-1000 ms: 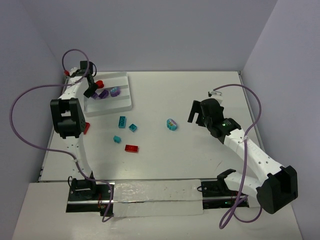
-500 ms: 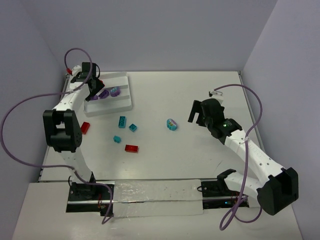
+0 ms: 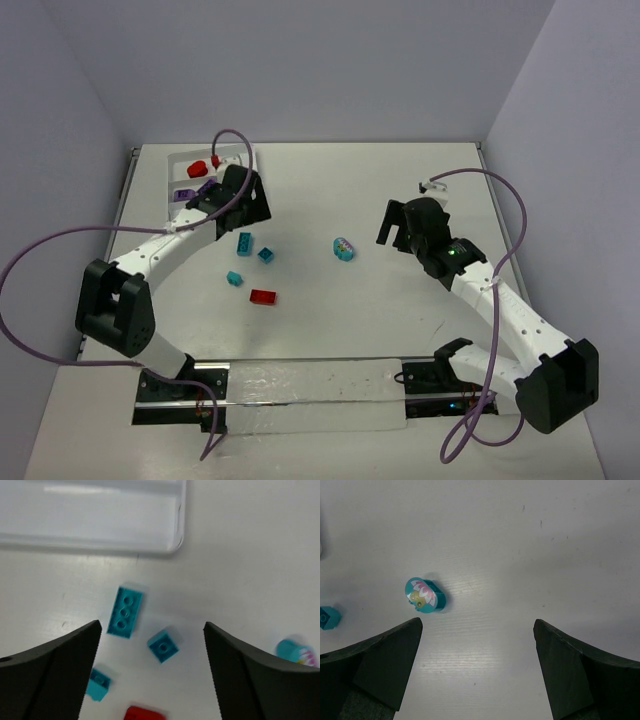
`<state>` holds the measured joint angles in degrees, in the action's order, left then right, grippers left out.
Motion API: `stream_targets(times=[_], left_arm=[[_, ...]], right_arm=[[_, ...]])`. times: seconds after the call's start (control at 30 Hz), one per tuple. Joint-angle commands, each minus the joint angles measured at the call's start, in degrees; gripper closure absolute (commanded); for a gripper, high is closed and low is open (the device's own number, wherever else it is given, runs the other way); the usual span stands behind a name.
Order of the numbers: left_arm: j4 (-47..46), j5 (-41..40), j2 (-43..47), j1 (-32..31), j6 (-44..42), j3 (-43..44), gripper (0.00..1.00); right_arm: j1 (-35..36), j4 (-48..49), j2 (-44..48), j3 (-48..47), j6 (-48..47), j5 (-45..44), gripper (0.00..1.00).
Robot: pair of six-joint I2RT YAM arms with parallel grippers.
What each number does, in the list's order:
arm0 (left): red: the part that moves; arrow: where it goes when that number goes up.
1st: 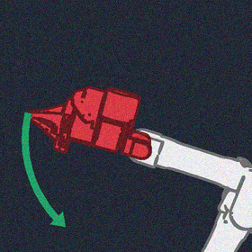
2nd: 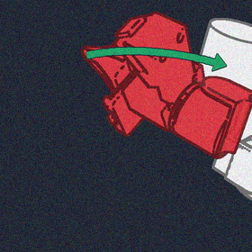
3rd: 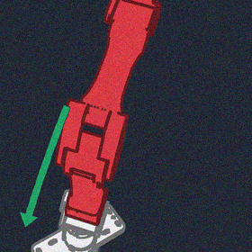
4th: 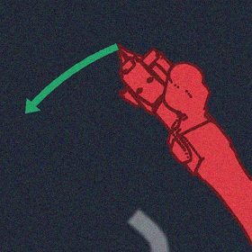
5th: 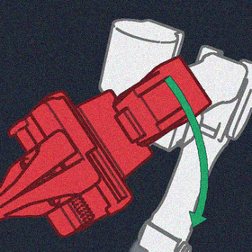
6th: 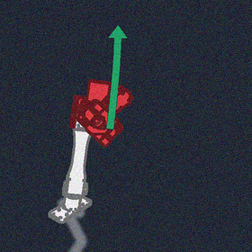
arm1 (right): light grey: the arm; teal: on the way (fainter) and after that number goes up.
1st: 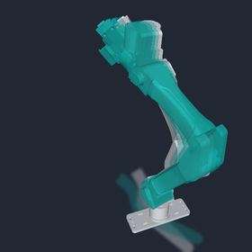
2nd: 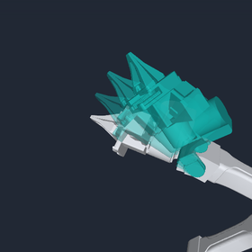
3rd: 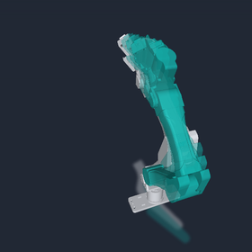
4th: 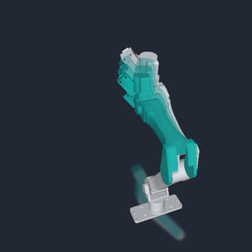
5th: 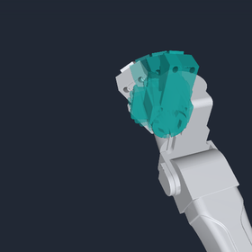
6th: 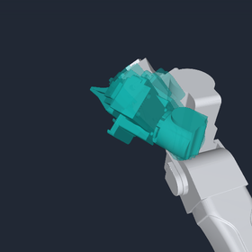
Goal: Sort the legos into containers by color
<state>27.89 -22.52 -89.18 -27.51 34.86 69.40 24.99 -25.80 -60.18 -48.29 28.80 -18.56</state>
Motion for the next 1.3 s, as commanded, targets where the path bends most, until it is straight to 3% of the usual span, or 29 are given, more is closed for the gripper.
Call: stream_targets(times=[0.0,0.4,0.7,0.8,0.93,1.03,1.2,1.27], left_arm=[[-1.24,1.07,-1.06,-0.7,-1.2,-5.44,0.01],[-1.76,-4.09,-9.67,-1.41,-0.07,-5.66,0.02],[-2.66,-6.66,-12.86,-1.1,0.04,-4.66,0.2],[-3.45,-5.75,-13.99,-0.36,-0.4,-4.28,0.3],[-4.26,-3.82,-14.84,0.93,-0.76,-3.97,0.33],[-4.48,-2.84,-14.71,1.32,-1.23,-3.3,0.47],[-2.88,-0.19,-11.93,1.15,-2.19,-1.45,0.97],[-1.69,0.62,-9.24,0.78,-2.81,-0.88,1.0]], right_arm=[[0.5,1.2,1.63,-0.23,0.56,-0.16,0.0],[0.58,1.02,1.47,0.22,0.56,-0.43,0.0],[0.49,0.58,1.99,0.48,0.34,-0.91,0.0],[0.58,0.58,2.08,0.48,0.42,-0.83,0.0],[0.58,0.58,2.12,0.57,0.38,-0.83,0.0],[0.58,0.52,2.17,0.68,0.26,-1.22,0.0],[0.51,0.43,1.82,0.57,0.43,-1.37,0.0],[0.58,0.59,1.82,0.57,0.65,-1.19,0.0]])
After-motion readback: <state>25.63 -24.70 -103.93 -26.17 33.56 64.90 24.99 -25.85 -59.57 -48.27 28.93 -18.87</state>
